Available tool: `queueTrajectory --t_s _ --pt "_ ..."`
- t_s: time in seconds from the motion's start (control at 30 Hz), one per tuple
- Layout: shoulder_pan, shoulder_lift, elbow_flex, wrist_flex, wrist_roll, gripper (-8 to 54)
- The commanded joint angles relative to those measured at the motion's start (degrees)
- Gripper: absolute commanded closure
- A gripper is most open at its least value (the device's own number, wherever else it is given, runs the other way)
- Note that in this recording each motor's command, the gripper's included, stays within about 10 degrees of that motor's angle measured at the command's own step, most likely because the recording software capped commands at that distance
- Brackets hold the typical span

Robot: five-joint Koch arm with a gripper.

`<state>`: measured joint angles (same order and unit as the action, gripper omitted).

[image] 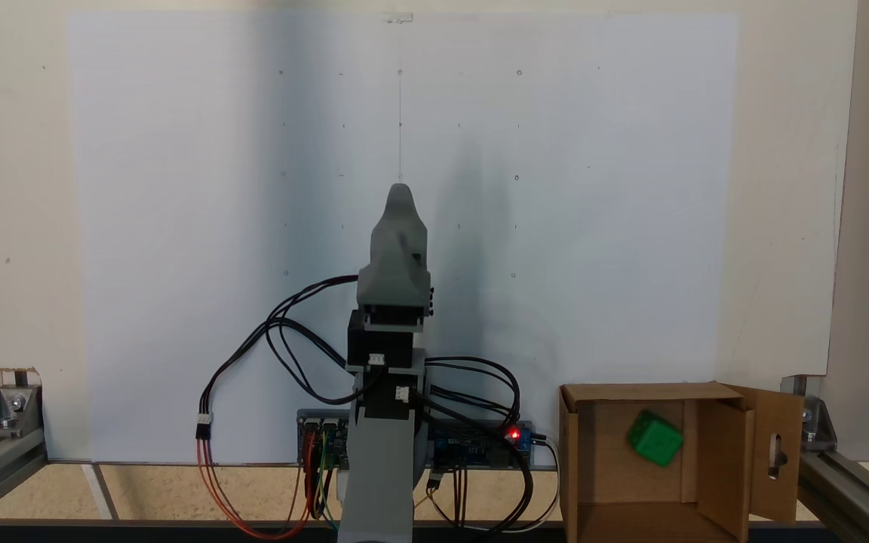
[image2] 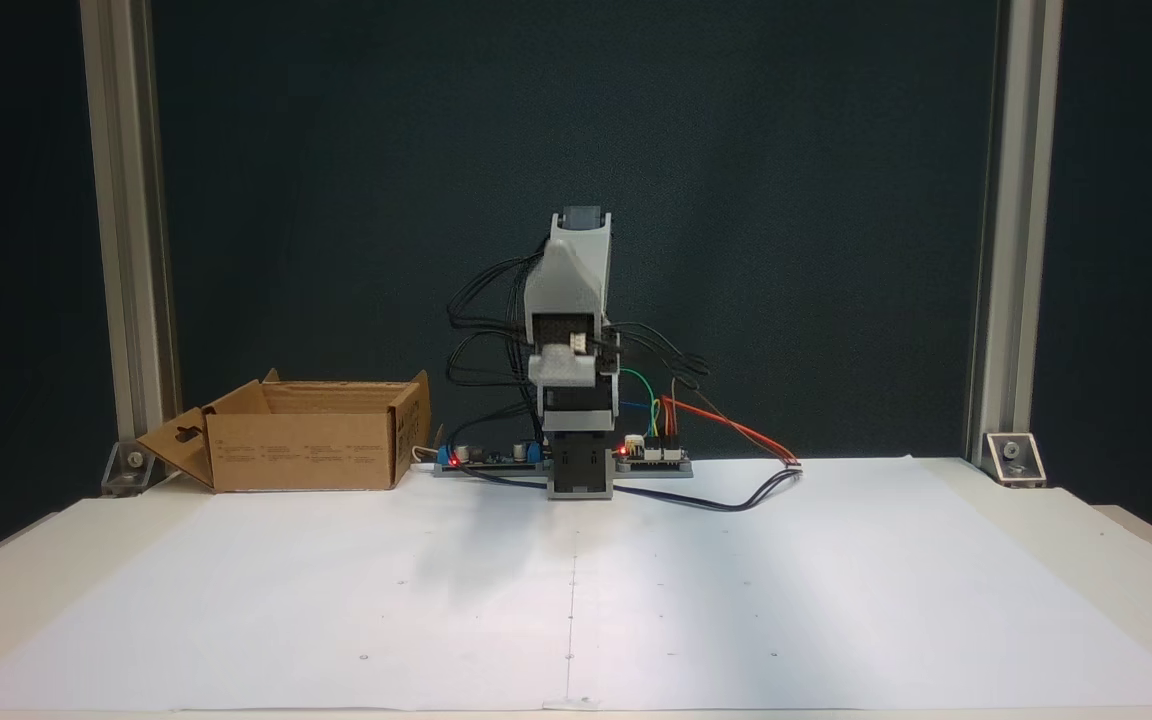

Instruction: Grasp a green dice and put it in the bin.

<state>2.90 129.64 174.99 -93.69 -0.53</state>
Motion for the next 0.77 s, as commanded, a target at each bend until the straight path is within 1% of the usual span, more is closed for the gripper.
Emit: queueTrajectory --t_s 0.0,0.1,0.73 --pt "1.14 6.42 1.93 -3.6 0.09 2.1" --pt "1.49 6.15 4.39 -4.31 0.35 1.1" --pt "1.05 6.06 4.39 -4.13 0.26 0.8"
